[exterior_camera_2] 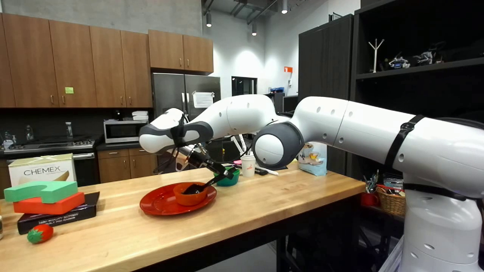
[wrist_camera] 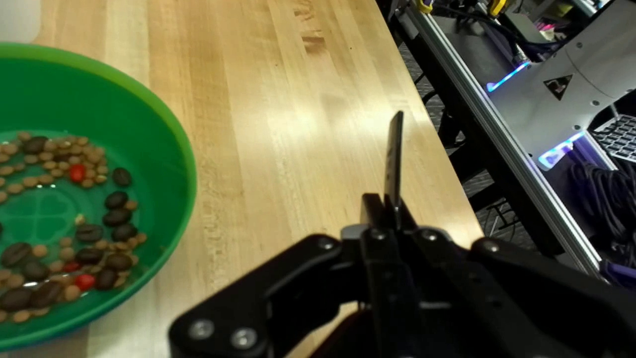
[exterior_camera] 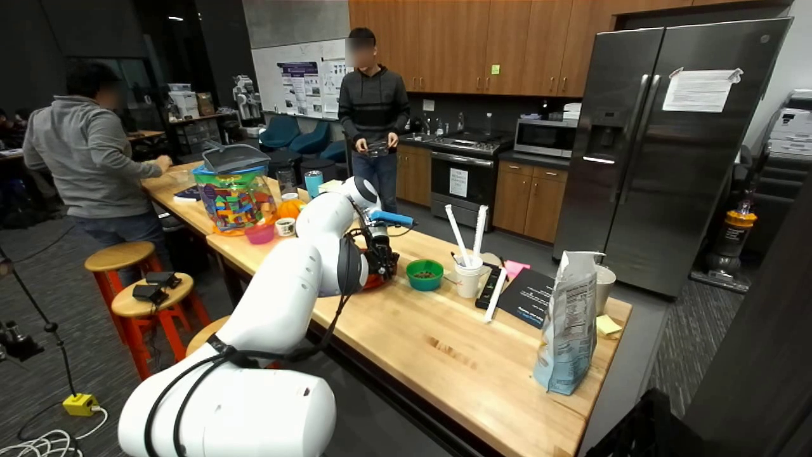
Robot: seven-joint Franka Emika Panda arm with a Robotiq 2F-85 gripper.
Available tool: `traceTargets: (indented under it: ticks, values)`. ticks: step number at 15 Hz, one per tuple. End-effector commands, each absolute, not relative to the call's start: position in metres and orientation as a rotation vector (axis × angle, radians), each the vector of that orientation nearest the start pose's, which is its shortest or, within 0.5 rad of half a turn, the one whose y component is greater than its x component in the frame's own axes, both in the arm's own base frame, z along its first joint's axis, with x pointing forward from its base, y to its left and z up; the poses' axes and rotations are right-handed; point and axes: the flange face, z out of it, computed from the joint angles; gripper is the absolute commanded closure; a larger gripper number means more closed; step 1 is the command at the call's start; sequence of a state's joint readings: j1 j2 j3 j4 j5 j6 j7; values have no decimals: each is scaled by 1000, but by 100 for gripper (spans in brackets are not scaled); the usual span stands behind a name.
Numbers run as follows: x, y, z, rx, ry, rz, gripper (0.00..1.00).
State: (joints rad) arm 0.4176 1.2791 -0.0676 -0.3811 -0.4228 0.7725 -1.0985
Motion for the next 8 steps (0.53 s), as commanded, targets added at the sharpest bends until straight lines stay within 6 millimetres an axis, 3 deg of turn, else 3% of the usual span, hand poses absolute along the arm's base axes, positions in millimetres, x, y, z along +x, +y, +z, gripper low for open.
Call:
traceTargets:
  ticks: [1, 8]
  values:
    - [655, 208, 271, -2185, -1770, 1544, 99]
    - [635, 197, 265, -1831, -1672, 1480, 99]
